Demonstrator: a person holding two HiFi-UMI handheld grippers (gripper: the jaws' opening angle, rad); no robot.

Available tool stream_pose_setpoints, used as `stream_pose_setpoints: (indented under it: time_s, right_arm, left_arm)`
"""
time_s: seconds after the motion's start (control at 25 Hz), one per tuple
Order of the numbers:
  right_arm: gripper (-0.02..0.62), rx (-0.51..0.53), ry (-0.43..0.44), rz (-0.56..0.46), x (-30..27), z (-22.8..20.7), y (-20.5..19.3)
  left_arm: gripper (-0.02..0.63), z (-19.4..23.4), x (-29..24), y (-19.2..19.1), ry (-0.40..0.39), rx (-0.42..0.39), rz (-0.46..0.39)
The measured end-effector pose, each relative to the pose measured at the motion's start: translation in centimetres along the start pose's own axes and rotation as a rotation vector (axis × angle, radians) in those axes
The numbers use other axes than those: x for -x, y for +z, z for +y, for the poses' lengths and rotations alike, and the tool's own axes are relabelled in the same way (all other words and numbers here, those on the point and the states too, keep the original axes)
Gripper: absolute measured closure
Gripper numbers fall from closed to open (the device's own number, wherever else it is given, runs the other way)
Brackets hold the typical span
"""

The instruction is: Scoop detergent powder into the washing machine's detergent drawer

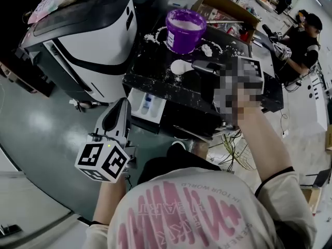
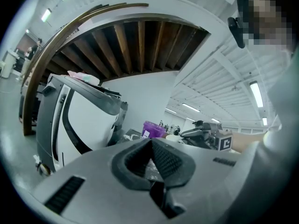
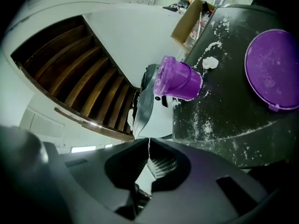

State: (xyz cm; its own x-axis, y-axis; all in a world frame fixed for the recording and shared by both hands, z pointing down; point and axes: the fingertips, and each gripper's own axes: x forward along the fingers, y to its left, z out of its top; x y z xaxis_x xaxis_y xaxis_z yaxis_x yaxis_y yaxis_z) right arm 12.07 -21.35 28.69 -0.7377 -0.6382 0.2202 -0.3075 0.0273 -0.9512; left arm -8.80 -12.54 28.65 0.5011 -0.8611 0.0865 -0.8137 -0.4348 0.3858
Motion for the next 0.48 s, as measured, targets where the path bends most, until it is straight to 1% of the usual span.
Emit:
stream_pose_setpoints:
  time_s: [0.12, 0.28, 0.36, 0.48]
  right_arm:
    - [0.592, -0.016, -0.005, -0.007, 1.1, -0.5, -1.2]
    - [0.592, -0.029, 0.0, -0.006, 1.9, -1.0, -2.2]
    - [0.592, -0.035, -0.001, -0.002, 2.3, -1.4, -2.8]
    - [0.592, -0.043, -0.003, 0.003, 3.1, -2.2, -3.9]
  left_arm:
    - [0.603, -0.7, -0.1, -0.9, -0.028, 0.017, 0.027]
    - [0.603, -1.8, -1.0, -1.5, -0.065, 0.007, 0.043]
    - [0.604, -2.3, -1.3, -1.9, -0.076, -0.002, 0.05]
    - [0.603, -3.0, -1.2, -2.7, -0.08, 0.006, 0.062]
